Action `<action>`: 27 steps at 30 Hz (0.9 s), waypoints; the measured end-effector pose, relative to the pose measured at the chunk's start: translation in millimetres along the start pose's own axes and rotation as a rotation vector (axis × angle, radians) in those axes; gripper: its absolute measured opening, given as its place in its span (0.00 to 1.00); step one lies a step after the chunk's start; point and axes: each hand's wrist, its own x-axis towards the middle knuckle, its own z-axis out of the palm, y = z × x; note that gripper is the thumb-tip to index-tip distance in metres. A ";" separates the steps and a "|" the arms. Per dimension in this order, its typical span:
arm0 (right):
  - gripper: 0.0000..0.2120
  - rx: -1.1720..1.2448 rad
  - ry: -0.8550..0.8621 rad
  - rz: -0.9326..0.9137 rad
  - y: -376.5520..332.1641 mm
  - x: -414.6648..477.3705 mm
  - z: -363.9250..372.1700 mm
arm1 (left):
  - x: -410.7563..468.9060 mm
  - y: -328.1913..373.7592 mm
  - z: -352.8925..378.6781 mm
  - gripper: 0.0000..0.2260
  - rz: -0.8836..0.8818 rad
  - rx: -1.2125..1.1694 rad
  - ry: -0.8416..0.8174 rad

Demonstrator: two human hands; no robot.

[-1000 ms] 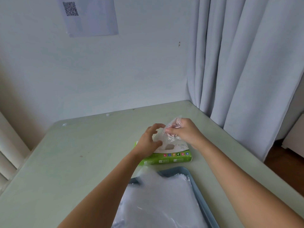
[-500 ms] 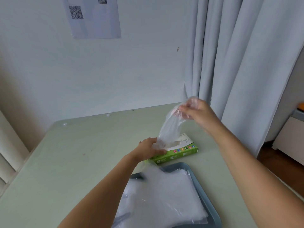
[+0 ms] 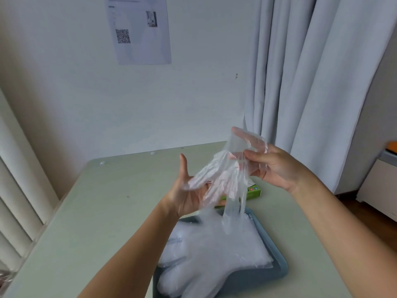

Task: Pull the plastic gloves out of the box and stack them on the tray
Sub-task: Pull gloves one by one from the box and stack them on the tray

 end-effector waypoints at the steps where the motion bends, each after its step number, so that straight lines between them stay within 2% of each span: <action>1: 0.28 -0.013 0.002 0.007 0.6 -5.6 4.9 | -7.7 -2.4 2.5 0.50 -0.006 0.000 -0.030; 3: 0.26 -0.030 0.015 0.026 3.5 -14.9 12.7 | -23.0 -4.5 5.0 0.53 0.020 0.108 -0.012; 4: 0.26 -0.030 0.021 0.038 6.6 -18.5 15.1 | -31.3 -5.2 7.1 0.51 0.051 0.190 0.001; 8: 0.29 -0.034 0.016 0.102 22.8 -34.0 22.4 | -63.4 -9.1 15.3 0.32 0.035 0.511 0.138; 11: 0.27 0.018 0.034 0.137 31.3 -42.7 27.1 | -76.8 -12.0 23.5 0.20 0.027 0.591 0.263; 13: 0.25 0.048 0.054 0.143 35.4 -46.5 29.6 | -83.1 -14.1 29.3 0.16 0.008 0.636 0.318; 17: 0.24 0.100 0.039 0.156 41.6 -49.4 34.8 | -92.4 -17.4 35.8 0.13 -0.064 0.597 0.283; 19: 0.22 0.091 0.035 0.149 44.2 -50.4 35.7 | -94.3 -17.7 38.3 0.07 -0.027 0.621 0.320; 23: 0.17 -0.137 0.094 0.222 59.7 -51.9 27.3 | -102.0 -10.4 39.9 0.04 0.072 0.725 0.581; 25: 0.14 -0.282 0.163 0.332 74.5 -51.6 19.7 | -105.1 -5.9 33.0 0.04 0.009 0.880 0.712; 27: 0.14 -0.359 0.162 0.460 90.0 -52.2 15.8 | -104.3 -7.2 23.2 0.03 -0.091 1.101 0.813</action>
